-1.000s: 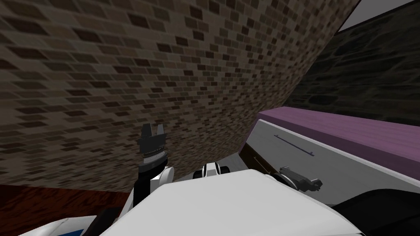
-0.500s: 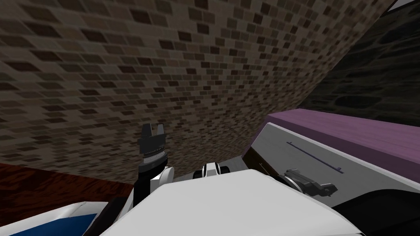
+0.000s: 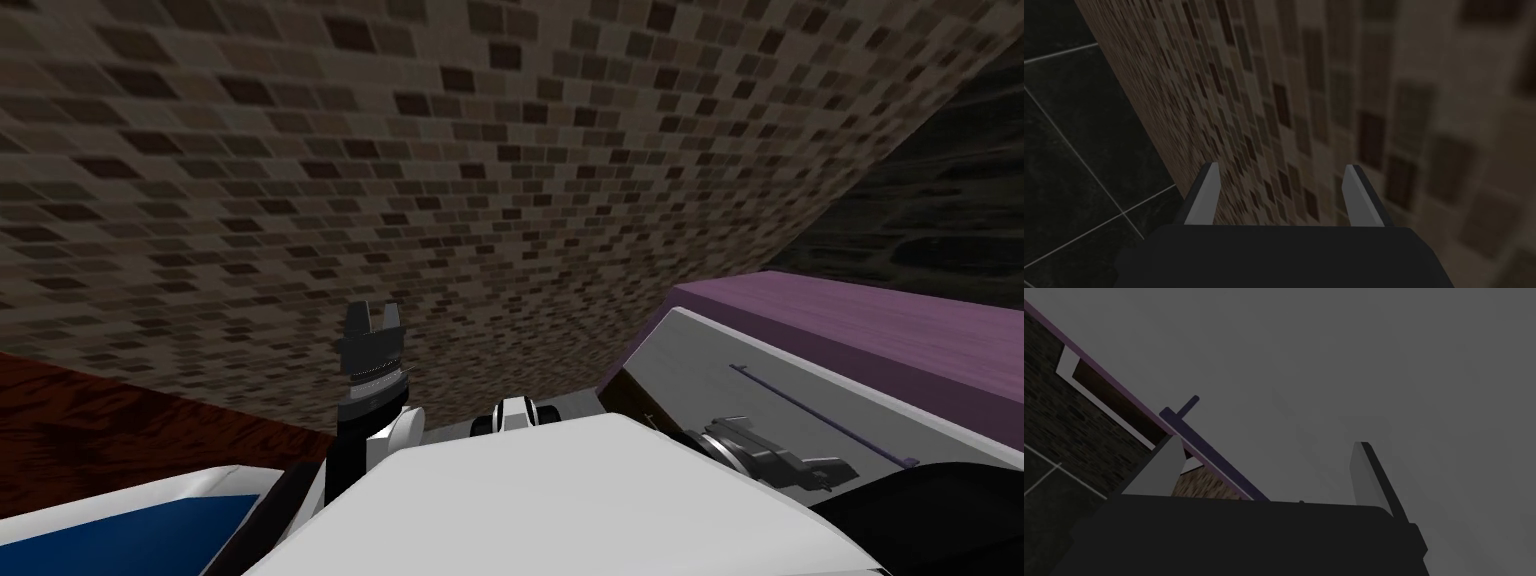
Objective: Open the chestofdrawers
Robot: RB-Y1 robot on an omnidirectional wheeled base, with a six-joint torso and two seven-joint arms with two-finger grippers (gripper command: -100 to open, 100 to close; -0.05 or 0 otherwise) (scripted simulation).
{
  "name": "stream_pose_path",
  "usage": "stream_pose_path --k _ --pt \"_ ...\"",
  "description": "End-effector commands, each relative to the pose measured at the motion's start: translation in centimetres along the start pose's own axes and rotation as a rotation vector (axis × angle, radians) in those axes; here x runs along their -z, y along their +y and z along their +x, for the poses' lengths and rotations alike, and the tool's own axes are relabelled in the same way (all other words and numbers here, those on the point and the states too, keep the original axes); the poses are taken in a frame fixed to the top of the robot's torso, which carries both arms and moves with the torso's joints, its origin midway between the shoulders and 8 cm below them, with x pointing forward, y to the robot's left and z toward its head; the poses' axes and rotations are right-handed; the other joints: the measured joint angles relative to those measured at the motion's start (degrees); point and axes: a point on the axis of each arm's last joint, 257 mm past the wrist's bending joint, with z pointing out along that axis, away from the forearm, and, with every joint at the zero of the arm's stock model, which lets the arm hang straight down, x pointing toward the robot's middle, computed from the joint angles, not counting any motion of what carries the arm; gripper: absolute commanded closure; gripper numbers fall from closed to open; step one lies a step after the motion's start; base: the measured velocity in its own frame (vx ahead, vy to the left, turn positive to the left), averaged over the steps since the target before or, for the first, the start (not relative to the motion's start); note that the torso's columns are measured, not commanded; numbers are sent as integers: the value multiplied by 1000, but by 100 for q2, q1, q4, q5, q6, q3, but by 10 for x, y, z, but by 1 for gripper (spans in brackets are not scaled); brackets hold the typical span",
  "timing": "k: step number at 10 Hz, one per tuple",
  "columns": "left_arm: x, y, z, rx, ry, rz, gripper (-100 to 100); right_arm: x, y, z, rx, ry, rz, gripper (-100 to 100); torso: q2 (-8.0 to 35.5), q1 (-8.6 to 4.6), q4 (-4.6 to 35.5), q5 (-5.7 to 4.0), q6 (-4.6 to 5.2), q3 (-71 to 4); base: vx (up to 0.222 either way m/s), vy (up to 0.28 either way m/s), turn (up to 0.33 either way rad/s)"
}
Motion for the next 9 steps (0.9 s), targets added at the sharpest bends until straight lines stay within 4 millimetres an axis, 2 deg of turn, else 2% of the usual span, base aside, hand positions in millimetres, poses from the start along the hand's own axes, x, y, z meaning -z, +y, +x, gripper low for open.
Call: stream_pose_path --k 1,5,7,8,9 --pt "0 0 0 0 0 0 0 -5 -19 -9 21 -53 83 -100 2 0 1 0 -2 1 41 -24 235" --pt "0 0 0 0 0 0 0 -10 -40 -19 36 -109 170 -100 1 1 1 1 -3 1 33 -22 115" --pt "0 0 0 0 0 0 0 -11 -39 -18 37 -112 173 -100 2 0 1 0 0 1 19 -15 42" --pt "0 0 0 0 0 0 0 -28 -40 -25 35 -115 175 -100 6 4 2 1 1 4 -8 7 -19" --pt "0 0 0 0 0 0 0 -35 -40 -28 35 -115 174 -100 10 5 3 3 0 6 -23 12 -18"
